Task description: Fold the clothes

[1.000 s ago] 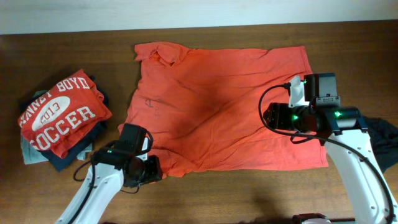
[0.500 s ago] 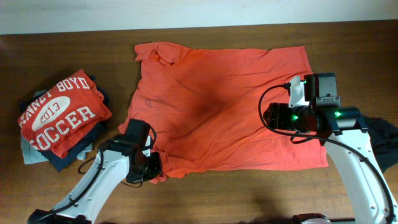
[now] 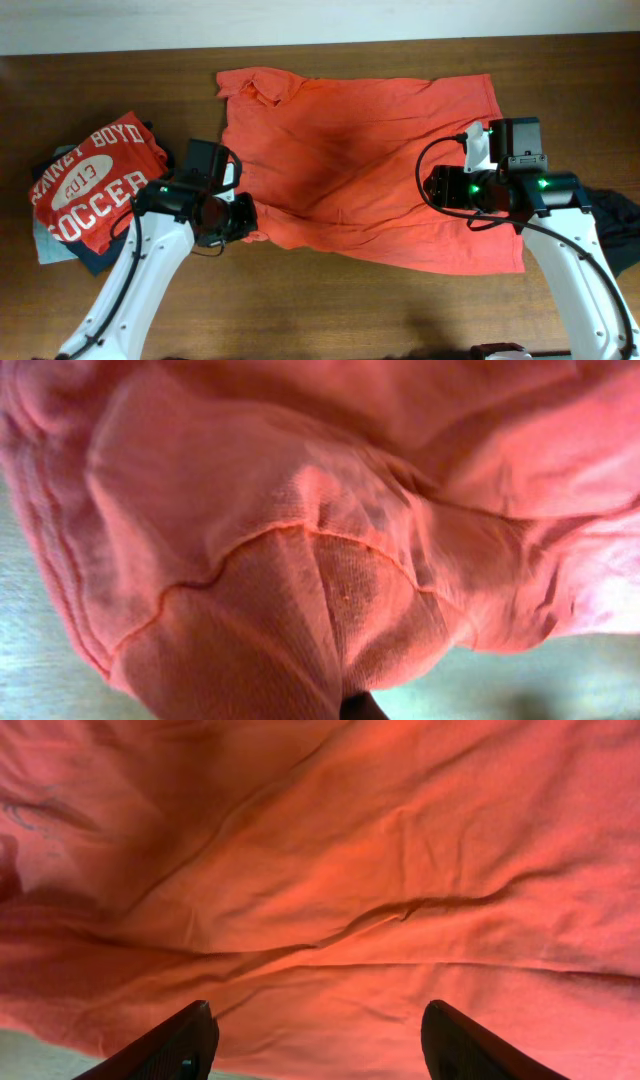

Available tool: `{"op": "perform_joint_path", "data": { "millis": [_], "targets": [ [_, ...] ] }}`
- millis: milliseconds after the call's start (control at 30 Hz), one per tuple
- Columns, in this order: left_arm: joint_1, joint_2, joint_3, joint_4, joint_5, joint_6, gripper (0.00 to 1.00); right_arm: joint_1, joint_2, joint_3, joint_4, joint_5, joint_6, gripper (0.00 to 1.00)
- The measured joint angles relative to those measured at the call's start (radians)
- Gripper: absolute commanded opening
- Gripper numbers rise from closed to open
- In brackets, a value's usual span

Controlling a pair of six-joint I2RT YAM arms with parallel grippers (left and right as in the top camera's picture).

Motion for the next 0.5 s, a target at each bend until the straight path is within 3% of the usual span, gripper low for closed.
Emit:
{"op": "perform_joint_path", "data": {
  "millis": [300,500],
  "targets": [
    [0.005,0.224,0.0,0.042,0.013,0.012,0.0,0.0,0.0,0.0,0.0,0.0,0.0,0.7],
    [0.005,0.24,0.0,-0.034,0.058,0.035,0.0,0.0,0.0,0.0,-0.002,0.0,0.0,0.7]
  ]
}}
